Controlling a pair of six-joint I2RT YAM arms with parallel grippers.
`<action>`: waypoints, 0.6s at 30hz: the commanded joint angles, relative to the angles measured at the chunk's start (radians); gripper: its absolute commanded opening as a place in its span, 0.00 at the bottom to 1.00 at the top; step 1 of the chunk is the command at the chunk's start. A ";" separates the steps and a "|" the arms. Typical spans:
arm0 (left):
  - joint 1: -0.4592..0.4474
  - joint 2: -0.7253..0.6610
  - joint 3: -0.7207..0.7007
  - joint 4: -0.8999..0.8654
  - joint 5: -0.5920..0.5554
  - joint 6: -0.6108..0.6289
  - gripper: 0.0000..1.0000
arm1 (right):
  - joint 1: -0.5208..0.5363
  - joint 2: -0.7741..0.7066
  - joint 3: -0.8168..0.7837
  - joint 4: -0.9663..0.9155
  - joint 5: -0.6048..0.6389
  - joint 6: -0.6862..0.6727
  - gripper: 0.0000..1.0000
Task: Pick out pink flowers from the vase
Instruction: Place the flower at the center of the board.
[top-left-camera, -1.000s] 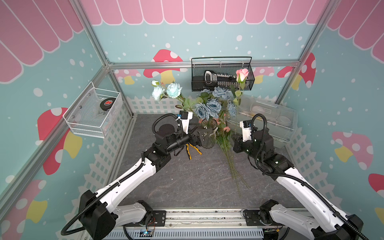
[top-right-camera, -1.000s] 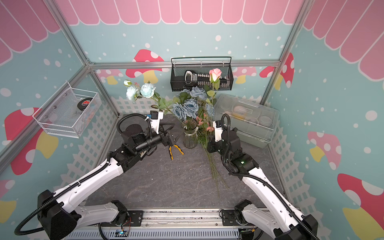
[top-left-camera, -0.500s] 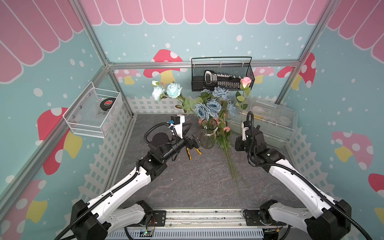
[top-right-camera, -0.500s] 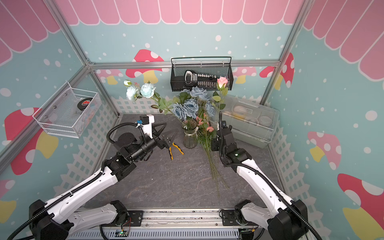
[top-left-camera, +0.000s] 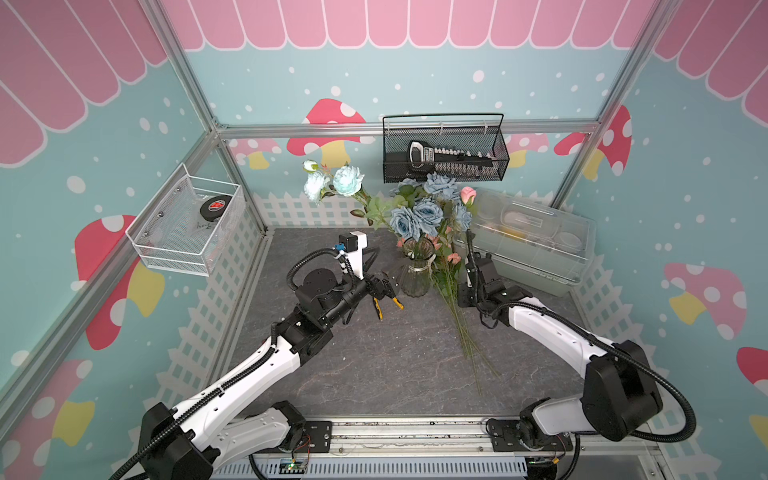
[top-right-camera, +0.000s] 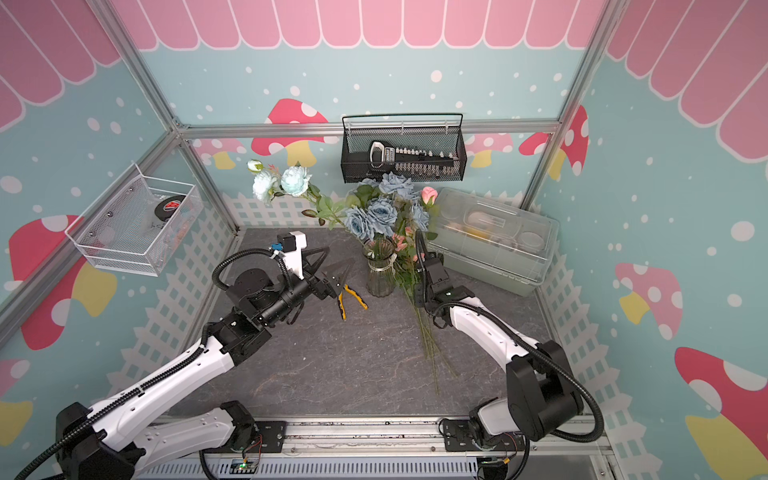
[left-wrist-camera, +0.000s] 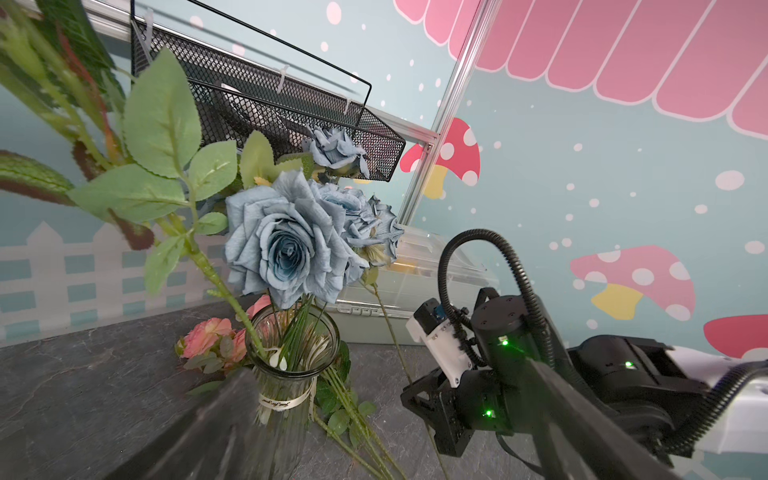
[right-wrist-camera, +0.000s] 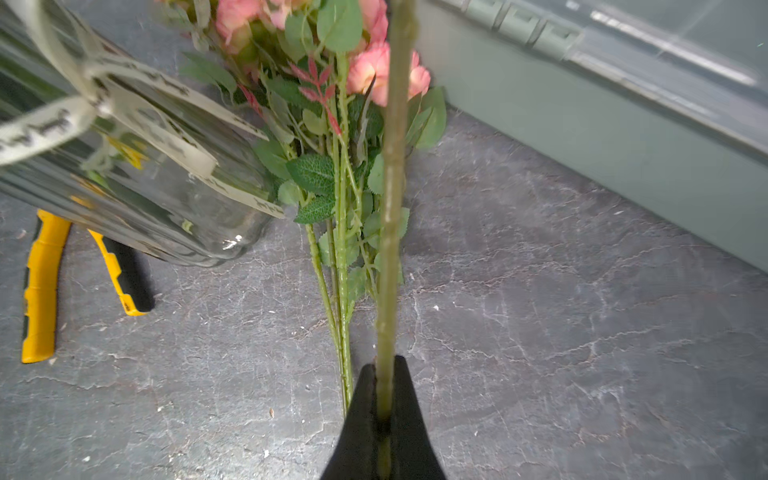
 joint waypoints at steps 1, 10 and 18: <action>-0.006 -0.022 -0.009 0.006 -0.018 0.009 0.99 | -0.002 0.065 0.035 0.046 -0.058 0.007 0.00; -0.007 -0.018 -0.004 -0.015 -0.038 0.012 0.99 | -0.002 0.223 0.124 0.037 -0.020 -0.060 0.00; -0.004 0.013 0.051 -0.130 -0.128 -0.011 0.99 | -0.002 0.269 0.158 0.003 -0.011 -0.057 0.48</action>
